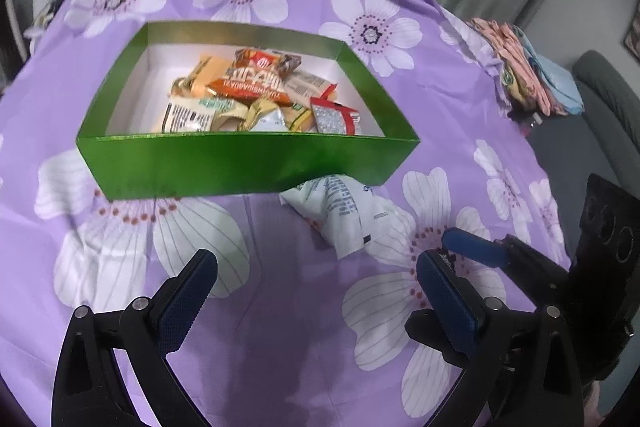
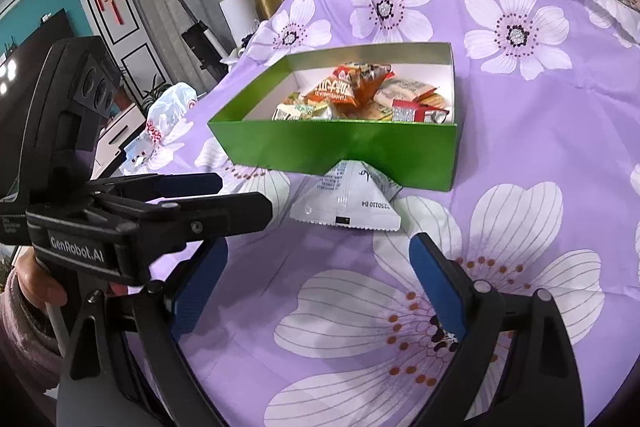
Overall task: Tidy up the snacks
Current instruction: 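Move the right tool toward the white plastic bag beside the box, then grasp the white plastic bag with the right gripper, then carry the white plastic bag over the green box and lower it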
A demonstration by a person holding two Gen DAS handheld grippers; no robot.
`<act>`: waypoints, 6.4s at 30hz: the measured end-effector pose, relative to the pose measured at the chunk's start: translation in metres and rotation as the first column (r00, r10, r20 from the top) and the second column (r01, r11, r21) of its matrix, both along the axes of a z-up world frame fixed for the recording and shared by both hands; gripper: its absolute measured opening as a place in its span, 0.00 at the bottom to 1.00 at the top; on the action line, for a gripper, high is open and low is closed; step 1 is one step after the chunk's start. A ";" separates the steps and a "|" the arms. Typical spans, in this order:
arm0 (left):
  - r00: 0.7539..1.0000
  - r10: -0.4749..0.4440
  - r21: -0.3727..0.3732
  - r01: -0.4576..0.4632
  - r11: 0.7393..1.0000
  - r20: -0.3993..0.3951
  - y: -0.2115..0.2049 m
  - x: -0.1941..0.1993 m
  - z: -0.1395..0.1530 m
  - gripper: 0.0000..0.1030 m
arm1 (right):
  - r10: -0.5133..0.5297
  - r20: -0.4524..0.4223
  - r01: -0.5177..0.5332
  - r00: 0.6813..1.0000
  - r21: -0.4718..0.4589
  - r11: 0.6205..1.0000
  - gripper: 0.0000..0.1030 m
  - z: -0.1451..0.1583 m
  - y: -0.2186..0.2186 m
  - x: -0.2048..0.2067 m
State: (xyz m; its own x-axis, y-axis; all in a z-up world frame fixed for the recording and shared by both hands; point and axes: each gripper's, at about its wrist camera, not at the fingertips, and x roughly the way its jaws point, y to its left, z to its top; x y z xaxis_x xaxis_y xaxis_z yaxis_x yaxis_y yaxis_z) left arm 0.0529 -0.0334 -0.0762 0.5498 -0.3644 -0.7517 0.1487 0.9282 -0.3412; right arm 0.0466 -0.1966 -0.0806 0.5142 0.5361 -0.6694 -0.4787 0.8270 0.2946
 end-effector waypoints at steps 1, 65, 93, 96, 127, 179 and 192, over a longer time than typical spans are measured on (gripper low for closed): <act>1.000 0.000 -0.008 0.000 1.000 -0.005 0.000 0.002 -0.001 0.97 | 0.001 -0.002 -0.001 1.000 -0.002 1.000 0.90 -0.002 0.000 0.001; 0.970 -0.107 0.001 0.110 0.994 0.219 -0.022 0.004 0.079 0.48 | 0.056 0.209 -0.062 0.976 0.019 0.998 0.50 0.065 0.035 0.013; 0.949 -0.097 0.021 0.095 0.995 0.300 -0.001 0.058 0.101 0.48 | 0.071 0.297 -0.075 0.952 0.000 0.997 0.51 0.089 0.056 0.072; 0.949 -0.096 0.022 0.094 0.995 0.299 0.000 0.062 0.099 0.48 | 0.073 0.294 -0.075 0.953 -0.005 0.997 0.51 0.088 0.057 0.076; 0.970 -0.088 0.004 0.090 0.996 0.226 0.008 0.098 0.062 0.48 | 0.081 0.218 -0.076 0.972 -0.033 0.997 0.51 0.059 0.067 0.109; 0.991 -0.093 -0.020 0.096 0.995 0.093 0.011 0.121 0.036 0.48 | 0.099 0.099 -0.092 0.990 -0.067 0.993 0.52 0.036 0.071 0.126; 0.995 -0.087 -0.022 0.088 0.996 0.057 0.011 0.124 0.029 0.48 | 0.102 0.064 -0.096 0.993 -0.086 0.992 0.54 0.029 0.073 0.130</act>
